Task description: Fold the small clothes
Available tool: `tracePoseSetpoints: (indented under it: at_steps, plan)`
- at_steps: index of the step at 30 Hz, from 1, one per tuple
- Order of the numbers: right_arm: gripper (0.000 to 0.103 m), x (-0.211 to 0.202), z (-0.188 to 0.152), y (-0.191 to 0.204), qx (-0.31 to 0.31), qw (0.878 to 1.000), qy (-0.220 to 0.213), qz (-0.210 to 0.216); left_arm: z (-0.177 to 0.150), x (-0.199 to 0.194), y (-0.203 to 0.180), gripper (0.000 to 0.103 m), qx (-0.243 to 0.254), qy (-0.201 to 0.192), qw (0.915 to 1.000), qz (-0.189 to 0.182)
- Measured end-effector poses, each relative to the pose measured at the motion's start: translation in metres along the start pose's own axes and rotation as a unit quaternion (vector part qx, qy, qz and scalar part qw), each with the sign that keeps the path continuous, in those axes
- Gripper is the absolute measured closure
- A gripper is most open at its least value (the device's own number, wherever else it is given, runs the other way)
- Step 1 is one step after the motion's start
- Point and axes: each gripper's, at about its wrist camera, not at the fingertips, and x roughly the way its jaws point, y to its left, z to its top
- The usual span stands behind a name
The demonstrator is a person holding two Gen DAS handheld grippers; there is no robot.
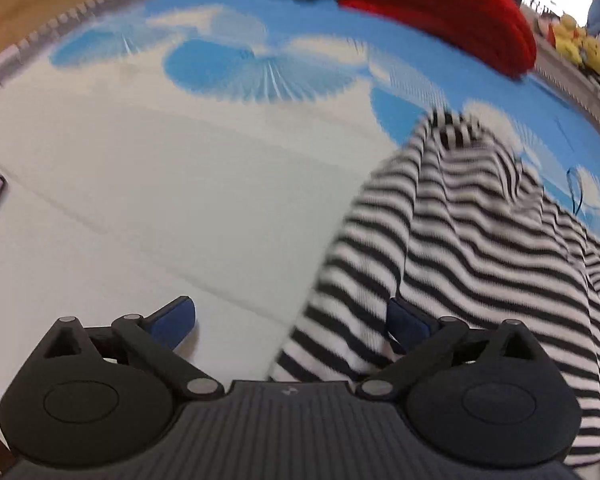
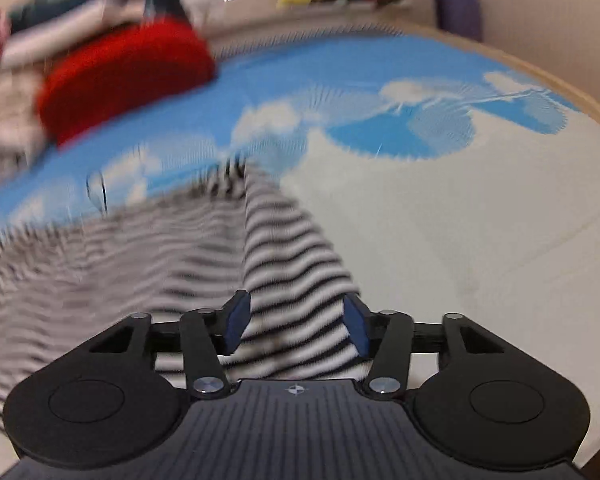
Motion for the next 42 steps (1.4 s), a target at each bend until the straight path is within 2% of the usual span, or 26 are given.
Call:
tracePoseSetpoints:
  at_steps: [5, 9, 11, 15, 17, 19, 21, 25, 42]
  plan:
    - [0.045, -0.022, -0.015, -0.006, 0.059, 0.997, -0.004, 0.052, -0.01, -0.028, -0.021, 0.001, 0.054, -0.07, 0.9957, 0.03]
    - [0.041, -0.051, -0.039, 0.019, 0.051, 0.997, -0.033, 0.053, -0.034, -0.047, -0.049, 0.001, 0.084, -0.107, 0.9893, 0.051]
    - [0.04, -0.06, -0.054, 0.031, 0.052, 0.997, -0.034, 0.048, -0.047, -0.051, -0.06, 0.001, 0.083, -0.106, 0.9892, 0.059]
    - [0.036, -0.061, -0.076, 0.041, 0.062, 0.996, -0.002, 0.062, -0.069, -0.064, -0.067, 0.001, 0.071, -0.105, 0.9912, 0.039]
    - [0.035, -0.054, -0.08, 0.047, 0.052, 0.996, 0.02, 0.065, -0.081, -0.067, -0.069, 0.001, 0.079, -0.111, 0.9902, 0.03]
    - [0.035, -0.051, -0.081, 0.053, 0.04, 0.997, 0.024, 0.065, -0.09, -0.065, -0.073, 0.001, 0.096, -0.101, 0.9901, 0.015]
    - [0.035, -0.047, -0.081, 0.058, 0.028, 0.998, 0.024, 0.058, -0.088, -0.061, -0.078, 0.001, 0.105, -0.086, 0.9906, -0.013]
    - [0.035, -0.038, -0.077, 0.063, 0.017, 0.998, 0.026, 0.051, -0.082, -0.053, -0.08, 0.001, 0.084, -0.077, 0.993, -0.032]
    - [0.035, -0.028, -0.073, 0.069, 0.0, 0.998, 0.031, 0.047, -0.077, -0.043, -0.089, 0.001, 0.079, -0.06, 0.9944, -0.038]
